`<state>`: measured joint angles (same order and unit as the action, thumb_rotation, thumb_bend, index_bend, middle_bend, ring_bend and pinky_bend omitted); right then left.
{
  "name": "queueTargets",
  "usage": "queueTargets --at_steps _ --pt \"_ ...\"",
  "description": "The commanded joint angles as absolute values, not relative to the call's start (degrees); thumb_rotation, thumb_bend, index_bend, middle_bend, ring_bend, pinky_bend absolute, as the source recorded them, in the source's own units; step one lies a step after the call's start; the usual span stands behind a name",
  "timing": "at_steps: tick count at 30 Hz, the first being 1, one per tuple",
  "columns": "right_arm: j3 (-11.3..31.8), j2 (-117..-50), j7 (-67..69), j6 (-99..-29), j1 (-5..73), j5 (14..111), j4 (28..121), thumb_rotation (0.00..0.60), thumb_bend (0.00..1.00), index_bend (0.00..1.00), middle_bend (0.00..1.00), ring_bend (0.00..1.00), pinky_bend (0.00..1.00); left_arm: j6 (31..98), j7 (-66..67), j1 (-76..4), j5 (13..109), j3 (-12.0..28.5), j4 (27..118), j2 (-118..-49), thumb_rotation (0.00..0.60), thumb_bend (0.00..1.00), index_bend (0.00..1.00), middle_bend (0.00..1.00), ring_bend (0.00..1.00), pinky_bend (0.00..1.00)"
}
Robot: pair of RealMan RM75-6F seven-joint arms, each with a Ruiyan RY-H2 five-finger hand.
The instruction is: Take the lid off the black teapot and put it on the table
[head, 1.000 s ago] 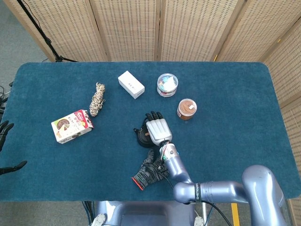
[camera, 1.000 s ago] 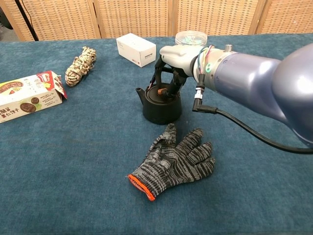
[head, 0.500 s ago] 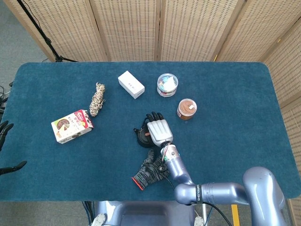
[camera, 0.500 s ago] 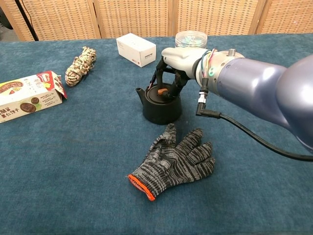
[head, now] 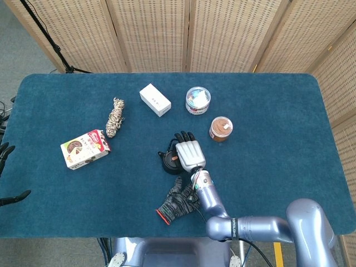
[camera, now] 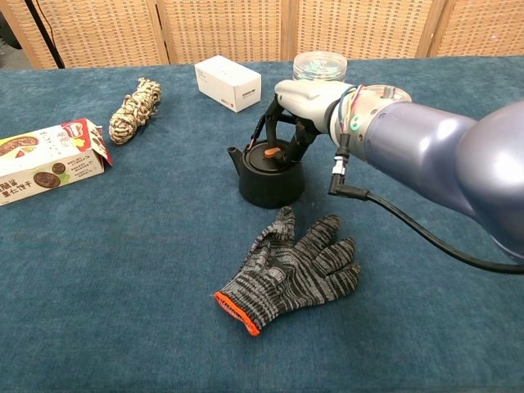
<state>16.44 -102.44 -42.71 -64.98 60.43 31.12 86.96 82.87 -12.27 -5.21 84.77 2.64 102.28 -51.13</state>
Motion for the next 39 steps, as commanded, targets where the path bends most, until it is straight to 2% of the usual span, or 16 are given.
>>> queueTargets --at_steps 1,8,25,34,39 --pt "16.5 -102.72 -42.7 -64.93 60.39 31.38 86.66 0.6 0.46 0.51 0.12 0.0 0.08 82.86 -12.4 -5.22 84.77 2.66 102.27 -51.11 0.6 0.0 0.0 0.0 0.0 0.0" --pt "16.47 -103.43 -42.67 -65.34 60.01 32.7 85.94 0.6 0.46 0.59 0.14 0.0 0.08 82.89 -12.66 -5.22 84.76 2.68 102.19 -51.04 0.6 0.0 0.0 0.0 0.0 0.0" --pt "17.86 -99.64 -42.83 -68.63 58.12 36.61 92.73 0.6 0.46 0.6 0.15 0.0 0.09 83.05 -12.9 -5.12 85.08 2.53 102.26 -50.93 0.6 0.0 0.0 0.0 0.0 0.0" --pt "19.82 -92.09 -43.3 -72.43 55.5 37.48 99.92 0.6 0.46 0.6 0.15 0.0 0.09 83.12 -13.32 -5.09 85.21 2.51 102.17 -50.79 0.6 0.0 0.0 0.0 0.0 0.0" --pt "18.88 -86.15 -41.75 -72.37 52.18 37.15 101.37 0.6 0.46 0.6 0.15 0.0 0.09 83.58 -12.84 -4.85 85.61 2.32 102.47 -50.95 0.6 0.0 0.0 0.0 0.0 0.0"
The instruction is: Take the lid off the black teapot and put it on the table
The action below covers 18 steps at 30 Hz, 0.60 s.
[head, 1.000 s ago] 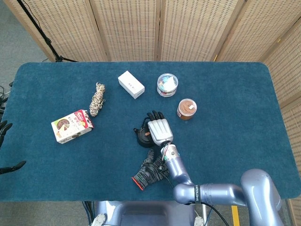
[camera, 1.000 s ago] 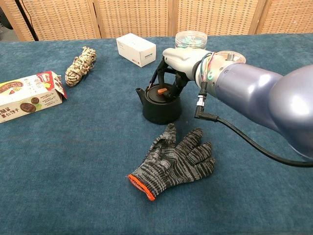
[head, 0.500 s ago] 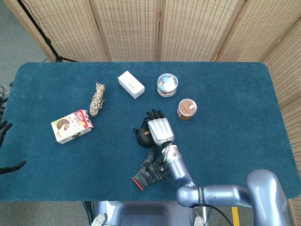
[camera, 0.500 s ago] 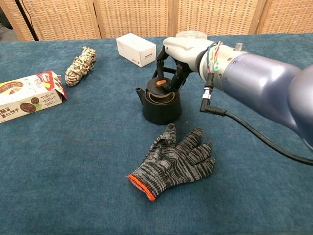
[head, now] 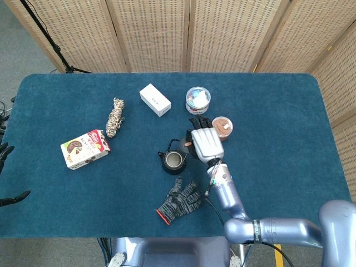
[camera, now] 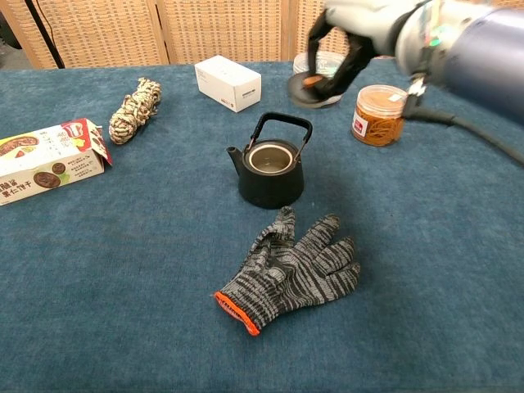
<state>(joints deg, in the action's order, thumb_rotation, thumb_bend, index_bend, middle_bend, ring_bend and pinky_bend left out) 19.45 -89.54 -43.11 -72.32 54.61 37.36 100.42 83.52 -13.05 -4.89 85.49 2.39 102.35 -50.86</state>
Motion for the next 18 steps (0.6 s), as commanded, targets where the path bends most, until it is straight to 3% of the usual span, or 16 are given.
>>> queueTargets --at_steps 1,6,15,18 --pt "18.37 -85.35 -41.12 -71.85 51.53 37.24 101.01 0.6 0.46 0.6 0.15 0.0 0.09 83.57 -12.63 -4.85 85.67 2.28 102.54 -51.01 0.6 0.0 0.0 0.0 0.0 0.0" --pt "14.18 -85.58 -35.01 -66.27 48.04 37.9 93.7 0.6 0.46 0.6 0.15 0.0 0.09 83.21 -10.19 -5.01 85.69 2.06 103.14 -51.58 0.6 0.0 0.0 0.0 0.0 0.0" --pt "10.84 -89.53 -30.9 -63.29 46.1 42.19 87.11 0.6 0.46 0.59 0.15 0.0 0.09 82.49 -9.08 -5.38 84.78 2.28 103.47 -51.83 0.6 0.0 0.0 0.0 0.0 0.0" --pt "10.2 -89.56 -30.27 -62.45 45.56 43.2 86.83 0.6 0.46 0.48 0.12 0.0 0.09 82.43 -9.02 -5.41 84.72 2.29 103.51 -51.83 0.6 0.0 0.0 0.0 0.0 0.0"
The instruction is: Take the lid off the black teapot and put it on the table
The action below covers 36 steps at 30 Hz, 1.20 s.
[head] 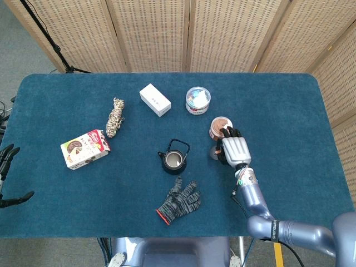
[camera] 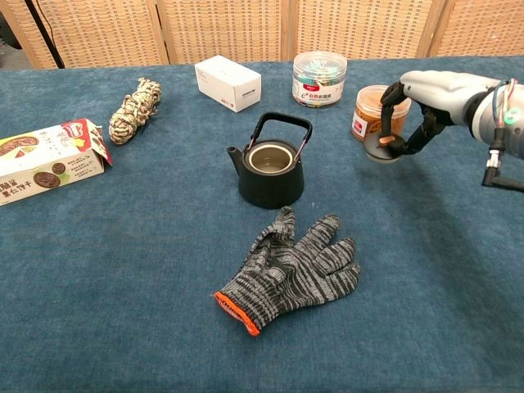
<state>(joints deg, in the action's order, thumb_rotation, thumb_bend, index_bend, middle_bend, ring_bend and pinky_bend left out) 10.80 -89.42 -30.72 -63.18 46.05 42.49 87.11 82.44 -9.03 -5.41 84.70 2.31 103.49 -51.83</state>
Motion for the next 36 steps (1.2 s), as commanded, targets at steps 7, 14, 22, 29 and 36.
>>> queueTargets --at_steps 7,14,22,29,36 --pt "10.38 -88.14 -30.1 -62.76 44.67 44.63 88.91 0.6 0.46 0.16 0.05 0.0 0.08 82.8 -9.52 -5.2 85.13 2.14 103.49 -51.66 0.6 0.0 0.0 0.0 0.0 0.0" --pt "10.84 -82.07 -31.83 -67.91 42.68 48.53 97.41 0.6 0.46 0.16 0.05 0.0 0.08 83.19 -11.33 -5.0 85.8 1.99 103.03 -51.15 0.6 0.0 0.0 0.0 0.0 0.0" --pt "9.86 -68.92 -25.14 -71.83 36.94 59.34 103.42 0.6 0.46 0.17 0.05 0.0 0.06 84.26 -12.09 -4.4 87.16 1.46 102.61 -51.04 0.6 0.0 0.0 0.0 0.0 0.0" --pt "5.88 -63.46 -13.99 -76.3 30.29 72.13 94.98 0.6 0.04 0.12 0.0 0.0 0.0 84.39 -10.04 -4.02 87.67 0.79 103.27 -51.74 0.6 0.0 0.0 0.0 0.0 0.0" --pt "1.34 -63.14 -2.82 -83.05 22.64 80.38 86.54 0.6 0.0 0.1 0.0 0.0 0.0 84.31 -6.98 -3.68 87.1 0.45 104.21 -53.04 0.6 0.0 0.0 0.0 0.0 0.0"
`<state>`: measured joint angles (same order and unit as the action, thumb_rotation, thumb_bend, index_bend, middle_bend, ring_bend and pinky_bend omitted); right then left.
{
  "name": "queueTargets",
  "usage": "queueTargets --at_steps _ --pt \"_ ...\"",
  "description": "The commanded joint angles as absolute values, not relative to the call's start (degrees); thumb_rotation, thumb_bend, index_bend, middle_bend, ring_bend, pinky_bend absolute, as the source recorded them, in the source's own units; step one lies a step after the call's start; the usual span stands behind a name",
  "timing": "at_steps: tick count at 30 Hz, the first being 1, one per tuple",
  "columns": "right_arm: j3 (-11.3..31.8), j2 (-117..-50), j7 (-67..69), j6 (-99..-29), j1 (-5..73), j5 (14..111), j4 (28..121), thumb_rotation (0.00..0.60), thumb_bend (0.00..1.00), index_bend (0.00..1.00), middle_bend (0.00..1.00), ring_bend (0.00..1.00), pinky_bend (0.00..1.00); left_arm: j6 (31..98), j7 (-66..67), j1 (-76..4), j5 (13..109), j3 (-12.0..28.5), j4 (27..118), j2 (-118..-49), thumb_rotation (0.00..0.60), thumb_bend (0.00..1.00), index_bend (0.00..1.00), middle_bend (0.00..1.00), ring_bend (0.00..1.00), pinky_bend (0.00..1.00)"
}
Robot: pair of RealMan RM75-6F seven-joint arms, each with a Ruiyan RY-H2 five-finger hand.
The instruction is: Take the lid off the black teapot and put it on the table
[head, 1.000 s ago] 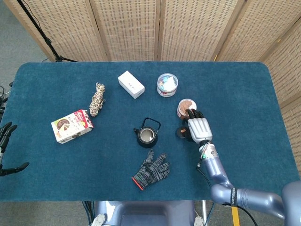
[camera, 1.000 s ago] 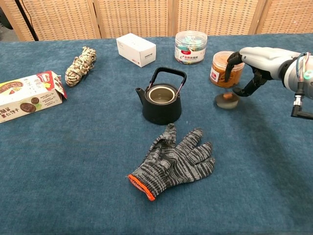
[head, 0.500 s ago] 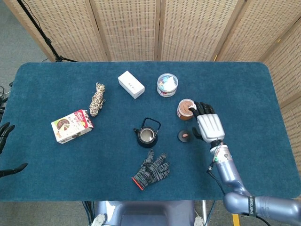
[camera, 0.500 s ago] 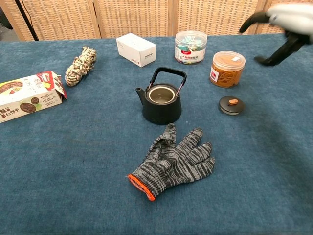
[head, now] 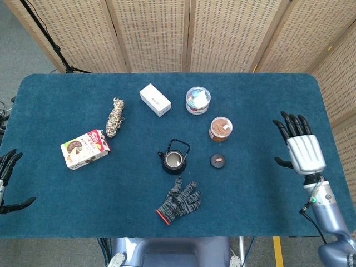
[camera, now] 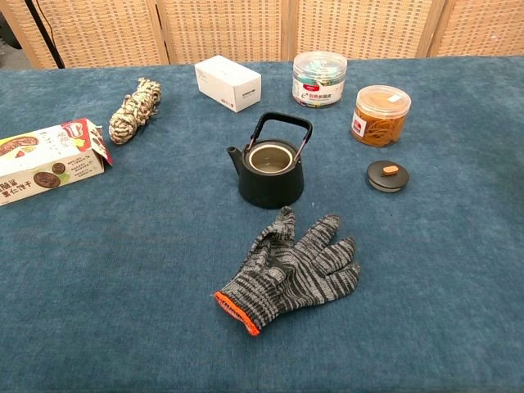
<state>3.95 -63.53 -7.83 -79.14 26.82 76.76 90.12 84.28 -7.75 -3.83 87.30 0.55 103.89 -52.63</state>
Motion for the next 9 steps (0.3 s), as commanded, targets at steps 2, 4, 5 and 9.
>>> queueTargets --at_steps 2,4,5,9 --pt "0.35 -63.41 0.74 -85.25 20.17 81.67 85.12 0.6 0.0 0.08 0.0 0.0 0.0 84.67 -5.65 -3.5 86.92 0.49 104.35 -53.57 0.6 0.0 0.0 0.0 0.0 0.0" --pt "-0.31 -63.27 4.33 -86.96 17.79 82.05 85.01 0.6 0.0 0.06 0.0 0.0 0.0 84.85 -4.24 -3.29 86.27 0.58 104.56 -54.05 0.6 0.0 0.0 0.0 0.0 0.0" --pt "-0.68 -63.11 5.97 -87.77 16.7 82.42 85.08 0.6 0.0 0.05 0.0 0.0 0.0 84.84 -3.81 -3.22 85.91 0.62 104.71 -54.27 0.6 0.0 0.0 0.0 0.0 0.0" --pt "-1.7 -63.11 9.01 -90.83 13.15 83.99 84.47 0.6 0.0 0.04 0.0 0.0 0.0 84.93 -3.7 -3.01 85.59 0.6 105.16 -54.6 0.6 0.0 0.0 0.0 0.0 0.0"
